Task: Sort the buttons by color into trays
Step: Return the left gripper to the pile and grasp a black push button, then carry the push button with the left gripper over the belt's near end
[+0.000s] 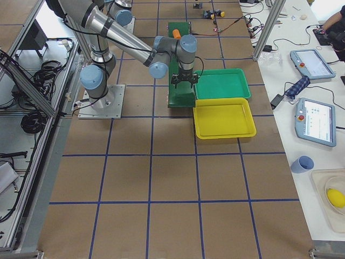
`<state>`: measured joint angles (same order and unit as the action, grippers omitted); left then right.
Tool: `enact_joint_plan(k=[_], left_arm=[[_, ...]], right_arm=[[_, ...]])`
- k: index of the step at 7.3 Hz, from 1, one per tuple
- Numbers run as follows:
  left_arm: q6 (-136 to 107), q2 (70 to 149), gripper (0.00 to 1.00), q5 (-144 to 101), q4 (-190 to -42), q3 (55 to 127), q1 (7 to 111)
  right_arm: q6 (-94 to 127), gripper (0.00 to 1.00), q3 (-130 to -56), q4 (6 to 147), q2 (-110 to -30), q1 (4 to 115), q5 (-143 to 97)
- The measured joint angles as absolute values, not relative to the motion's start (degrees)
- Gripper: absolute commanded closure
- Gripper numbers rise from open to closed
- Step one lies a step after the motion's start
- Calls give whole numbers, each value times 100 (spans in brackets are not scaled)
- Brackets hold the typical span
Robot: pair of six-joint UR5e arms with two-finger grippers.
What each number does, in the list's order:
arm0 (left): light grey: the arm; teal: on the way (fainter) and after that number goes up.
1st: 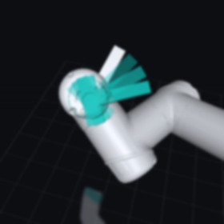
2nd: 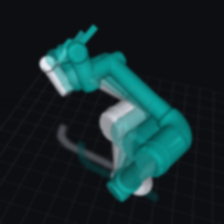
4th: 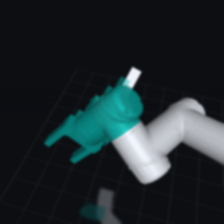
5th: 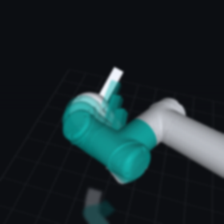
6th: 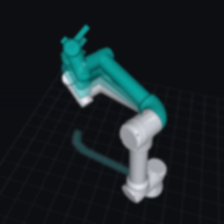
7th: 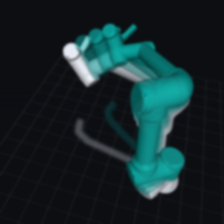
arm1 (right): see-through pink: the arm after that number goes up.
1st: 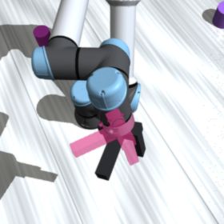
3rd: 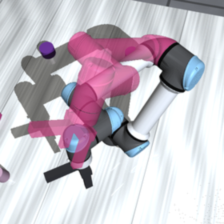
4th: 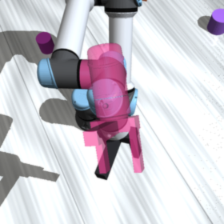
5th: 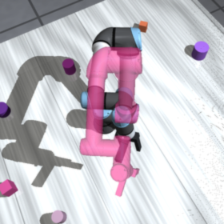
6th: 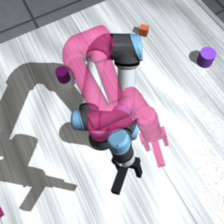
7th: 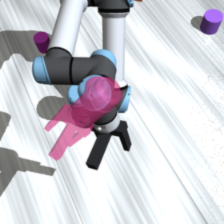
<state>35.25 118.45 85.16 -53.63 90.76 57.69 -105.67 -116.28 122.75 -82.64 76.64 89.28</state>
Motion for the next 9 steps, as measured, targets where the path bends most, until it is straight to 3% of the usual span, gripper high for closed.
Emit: enact_joint_plan(k=[4, 6, 7, 8, 9], left_arm=[[3591, 12735, 0, 8875, -5339, 8239, 5683], [3593, 12897, 5, 8885, -5374, 8263, 5638], [3593, 12947, 15, 8878, -5404, 8290, 5633], [3597, 12975, 71, 8860, -5447, 8305, 5631], [3605, 12978, 95, 8847, -5499, 8313, 5636]], right_arm=[[-10568, 0, -11636, 12238, -8267, 7664, 8921], [-10565, 0, -11635, 12224, -8266, 7664, 8925], [-10565, 0, -11632, 12235, -8268, 7664, 8932], [-10565, 0, -11629, 12252, -8269, 7664, 8936], [-10564, 0, -11630, 12263, -8270, 7664, 8936]])
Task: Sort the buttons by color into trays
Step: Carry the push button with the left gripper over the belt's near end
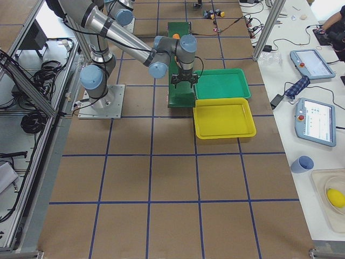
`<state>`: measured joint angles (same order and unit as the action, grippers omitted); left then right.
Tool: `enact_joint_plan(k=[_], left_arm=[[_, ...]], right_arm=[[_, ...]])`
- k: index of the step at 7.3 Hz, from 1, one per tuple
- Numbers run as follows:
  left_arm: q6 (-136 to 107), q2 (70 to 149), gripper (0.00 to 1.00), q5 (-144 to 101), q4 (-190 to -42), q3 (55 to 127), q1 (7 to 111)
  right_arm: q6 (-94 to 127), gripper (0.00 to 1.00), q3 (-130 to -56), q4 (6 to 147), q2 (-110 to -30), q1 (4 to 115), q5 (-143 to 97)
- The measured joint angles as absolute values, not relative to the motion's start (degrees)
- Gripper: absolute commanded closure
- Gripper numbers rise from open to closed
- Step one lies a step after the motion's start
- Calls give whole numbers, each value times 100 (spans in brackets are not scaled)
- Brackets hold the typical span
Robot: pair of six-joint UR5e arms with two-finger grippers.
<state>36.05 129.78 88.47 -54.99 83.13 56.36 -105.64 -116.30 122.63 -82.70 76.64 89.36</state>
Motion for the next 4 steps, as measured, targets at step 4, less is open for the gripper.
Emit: enact_joint_plan(k=[4], left_arm=[[3717, 12924, 100, 8682, -5920, 8225, 5631]], right_arm=[[-10566, 0, -11636, 12262, -8269, 7664, 8936]])
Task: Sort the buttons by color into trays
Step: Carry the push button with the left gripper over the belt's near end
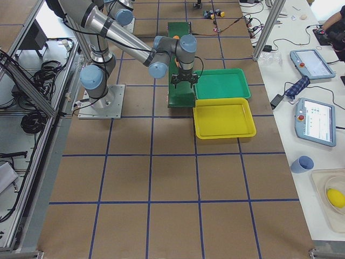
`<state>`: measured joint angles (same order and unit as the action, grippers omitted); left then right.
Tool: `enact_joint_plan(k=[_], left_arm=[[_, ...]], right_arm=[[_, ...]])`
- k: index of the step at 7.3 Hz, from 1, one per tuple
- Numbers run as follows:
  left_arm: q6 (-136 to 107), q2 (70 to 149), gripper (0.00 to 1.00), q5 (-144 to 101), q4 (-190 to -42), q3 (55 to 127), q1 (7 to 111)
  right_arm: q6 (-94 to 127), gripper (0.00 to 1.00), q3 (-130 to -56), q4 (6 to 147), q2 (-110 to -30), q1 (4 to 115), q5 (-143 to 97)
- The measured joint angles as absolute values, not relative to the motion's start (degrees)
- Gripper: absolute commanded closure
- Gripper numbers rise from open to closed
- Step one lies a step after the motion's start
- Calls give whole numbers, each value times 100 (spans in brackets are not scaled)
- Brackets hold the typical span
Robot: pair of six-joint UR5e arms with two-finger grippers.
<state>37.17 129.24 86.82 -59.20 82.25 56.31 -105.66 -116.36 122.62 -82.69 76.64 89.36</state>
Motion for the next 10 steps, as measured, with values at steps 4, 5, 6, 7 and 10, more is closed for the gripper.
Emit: enact_joint_plan(k=[4, 5, 6, 7, 10], left_arm=[[4434, 11957, 100, 8681, -7511, 8204, 6175], [4539, 11598, 100, 8728, -7875, 8275, 6597], [4726, 11263, 100, 8767, -8228, 8375, 7000], [5050, 10956, 100, 8777, -8475, 8566, 7318], [5430, 10182, 100, 8776, -8283, 9635, 8069]], right_arm=[[-10565, 0, -11637, 12253, -8273, 7672, 8939], [-10565, 0, -11637, 12252, -8276, 7672, 8939], [-10565, 0, -11637, 12252, -8276, 7673, 8939], [-10565, 0, -11637, 12252, -8274, 7673, 8939], [-10564, 0, -11637, 12252, -8269, 7676, 8942]])
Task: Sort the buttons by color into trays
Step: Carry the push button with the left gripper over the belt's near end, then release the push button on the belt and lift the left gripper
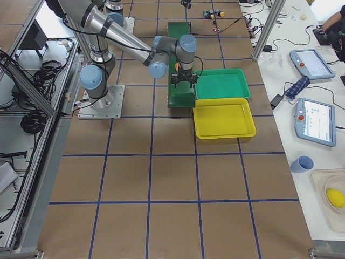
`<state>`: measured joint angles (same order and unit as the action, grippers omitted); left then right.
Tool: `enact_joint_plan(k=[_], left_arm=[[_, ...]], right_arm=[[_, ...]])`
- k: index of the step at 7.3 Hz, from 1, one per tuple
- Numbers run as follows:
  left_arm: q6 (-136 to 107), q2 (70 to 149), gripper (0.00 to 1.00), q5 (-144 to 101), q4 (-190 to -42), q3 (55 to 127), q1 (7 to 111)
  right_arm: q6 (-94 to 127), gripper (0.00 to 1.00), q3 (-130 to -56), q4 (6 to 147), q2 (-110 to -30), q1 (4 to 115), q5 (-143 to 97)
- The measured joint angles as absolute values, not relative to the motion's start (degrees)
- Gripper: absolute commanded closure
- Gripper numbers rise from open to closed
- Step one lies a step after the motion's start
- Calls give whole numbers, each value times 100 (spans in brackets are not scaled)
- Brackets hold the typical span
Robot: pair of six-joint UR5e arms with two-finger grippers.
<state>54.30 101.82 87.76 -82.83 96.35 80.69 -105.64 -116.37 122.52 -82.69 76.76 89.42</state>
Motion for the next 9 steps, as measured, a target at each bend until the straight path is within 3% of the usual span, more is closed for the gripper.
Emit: enact_joint_plan(k=[4, 5, 6, 9], left_arm=[[6562, 9999, 99, 8830, -6520, 10891, 9217], [6719, 9933, 45, 8834, -6287, 11172, 9282], [6770, 9878, 0, 8830, -6188, 11363, 9310], [6860, 9805, 0, 8799, -6024, 11279, 9283]], right_arm=[[-10568, 0, -11635, 12252, -8211, 7673, 8939], [-10566, 0, -11631, 12252, -8211, 7673, 8940], [-10565, 0, -11629, 12252, -8211, 7673, 8942], [-10564, 0, -11628, 12252, -8217, 7679, 8939]])
